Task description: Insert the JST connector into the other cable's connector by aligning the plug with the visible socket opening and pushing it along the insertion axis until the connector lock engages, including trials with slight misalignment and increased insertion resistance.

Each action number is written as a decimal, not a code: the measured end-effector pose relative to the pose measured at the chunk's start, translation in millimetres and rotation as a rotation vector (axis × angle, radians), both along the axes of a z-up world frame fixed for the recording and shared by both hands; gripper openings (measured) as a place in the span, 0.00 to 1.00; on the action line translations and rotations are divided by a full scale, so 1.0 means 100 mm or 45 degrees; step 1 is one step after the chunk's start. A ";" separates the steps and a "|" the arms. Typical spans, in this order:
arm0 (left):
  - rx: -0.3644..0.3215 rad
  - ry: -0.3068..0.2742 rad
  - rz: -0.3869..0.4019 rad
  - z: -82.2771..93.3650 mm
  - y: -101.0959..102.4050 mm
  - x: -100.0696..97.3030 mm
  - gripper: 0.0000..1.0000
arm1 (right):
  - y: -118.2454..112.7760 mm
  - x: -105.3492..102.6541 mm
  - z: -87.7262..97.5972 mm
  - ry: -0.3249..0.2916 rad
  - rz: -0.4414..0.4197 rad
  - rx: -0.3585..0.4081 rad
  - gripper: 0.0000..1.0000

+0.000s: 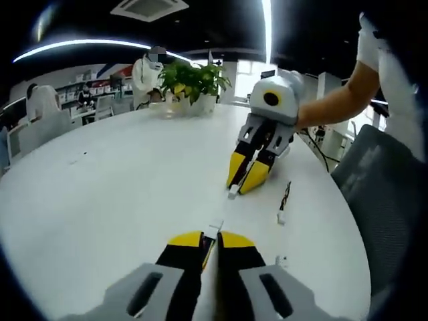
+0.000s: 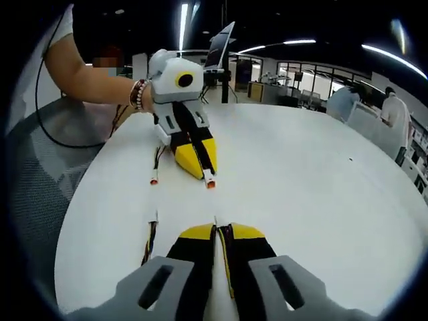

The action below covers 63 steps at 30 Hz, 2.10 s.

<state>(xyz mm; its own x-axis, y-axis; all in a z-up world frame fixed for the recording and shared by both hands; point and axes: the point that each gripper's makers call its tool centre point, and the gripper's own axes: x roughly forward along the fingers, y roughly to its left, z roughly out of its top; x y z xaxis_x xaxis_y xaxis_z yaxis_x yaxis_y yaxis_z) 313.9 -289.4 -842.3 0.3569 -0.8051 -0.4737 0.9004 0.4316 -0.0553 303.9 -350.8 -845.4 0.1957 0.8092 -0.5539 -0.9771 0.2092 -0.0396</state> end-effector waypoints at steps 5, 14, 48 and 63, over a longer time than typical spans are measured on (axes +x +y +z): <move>0.033 -0.044 -0.011 0.13 0.01 -0.03 0.01 | -0.01 -0.05 0.09 -0.018 0.008 -0.004 0.05; 0.174 -0.094 -0.008 0.29 0.03 -0.28 0.00 | 0.03 -0.23 0.42 -0.061 0.007 0.054 0.05; 0.163 -0.134 -0.191 0.10 0.13 -0.21 0.00 | 0.25 -0.18 0.21 -0.049 -0.085 -0.033 0.05; 0.268 -0.218 -0.325 0.15 -0.08 -0.38 0.00 | 0.38 -0.26 0.37 -0.126 0.030 -0.080 0.05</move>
